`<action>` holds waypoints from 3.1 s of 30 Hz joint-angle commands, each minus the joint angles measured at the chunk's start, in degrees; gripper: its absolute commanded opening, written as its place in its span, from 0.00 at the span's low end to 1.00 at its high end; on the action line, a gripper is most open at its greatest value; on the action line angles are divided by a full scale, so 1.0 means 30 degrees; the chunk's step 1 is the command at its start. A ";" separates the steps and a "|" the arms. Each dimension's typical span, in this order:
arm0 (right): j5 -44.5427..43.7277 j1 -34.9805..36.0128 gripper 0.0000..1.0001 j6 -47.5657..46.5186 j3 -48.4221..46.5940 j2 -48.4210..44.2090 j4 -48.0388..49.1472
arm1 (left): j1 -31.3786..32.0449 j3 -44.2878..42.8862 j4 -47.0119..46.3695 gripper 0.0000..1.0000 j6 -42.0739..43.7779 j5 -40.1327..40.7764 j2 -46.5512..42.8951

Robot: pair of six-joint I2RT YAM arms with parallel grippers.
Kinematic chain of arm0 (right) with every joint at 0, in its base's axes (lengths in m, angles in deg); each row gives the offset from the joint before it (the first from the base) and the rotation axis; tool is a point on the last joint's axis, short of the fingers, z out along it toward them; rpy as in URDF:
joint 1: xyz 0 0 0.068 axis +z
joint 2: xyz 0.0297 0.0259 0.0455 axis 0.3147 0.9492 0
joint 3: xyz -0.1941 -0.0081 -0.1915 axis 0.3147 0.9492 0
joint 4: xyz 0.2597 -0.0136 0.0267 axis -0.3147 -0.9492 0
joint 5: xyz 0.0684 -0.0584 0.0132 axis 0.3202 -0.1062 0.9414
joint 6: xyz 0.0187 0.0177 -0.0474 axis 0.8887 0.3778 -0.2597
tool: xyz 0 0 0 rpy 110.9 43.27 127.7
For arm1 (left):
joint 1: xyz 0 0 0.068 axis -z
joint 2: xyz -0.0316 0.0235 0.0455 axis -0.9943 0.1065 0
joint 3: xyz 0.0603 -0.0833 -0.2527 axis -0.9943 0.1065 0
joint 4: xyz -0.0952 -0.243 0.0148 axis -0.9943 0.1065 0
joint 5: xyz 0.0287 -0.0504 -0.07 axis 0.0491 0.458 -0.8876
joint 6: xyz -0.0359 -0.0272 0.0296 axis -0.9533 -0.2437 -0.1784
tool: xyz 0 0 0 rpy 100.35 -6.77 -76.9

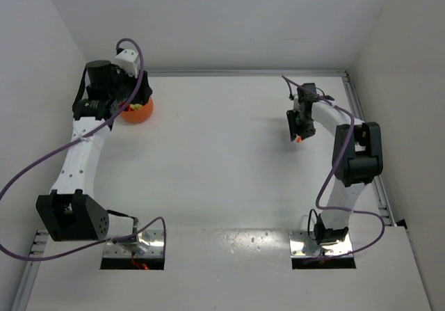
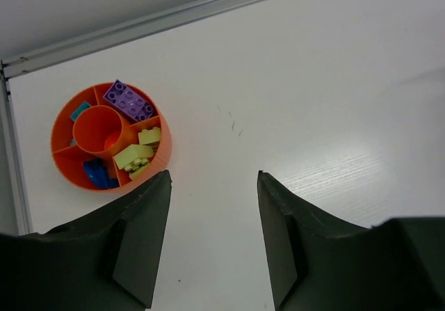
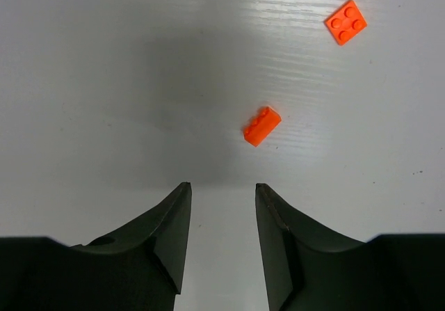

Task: Sort the legos into containers by color

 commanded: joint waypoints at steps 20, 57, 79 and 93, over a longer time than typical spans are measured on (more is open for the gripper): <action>-0.1993 -0.0574 0.40 0.4013 -0.0902 0.2363 0.0489 | 0.0460 -0.0557 -0.0576 0.59 -0.0692 0.1261 0.0291; 2.0960 0.0446 0.00 0.1345 0.0532 -0.2613 -0.0068 | 0.4141 0.6466 -0.2830 0.78 0.1044 -1.1688 -0.3516; 2.3847 0.1973 0.00 0.6646 0.2788 -0.6660 0.3738 | 1.4023 0.3368 -0.3974 0.79 0.1066 -0.2460 -0.0117; 2.4201 0.2149 0.00 0.7278 0.2674 -0.6106 0.4342 | 1.5048 0.3194 -0.3300 0.78 0.3060 -0.2777 0.0322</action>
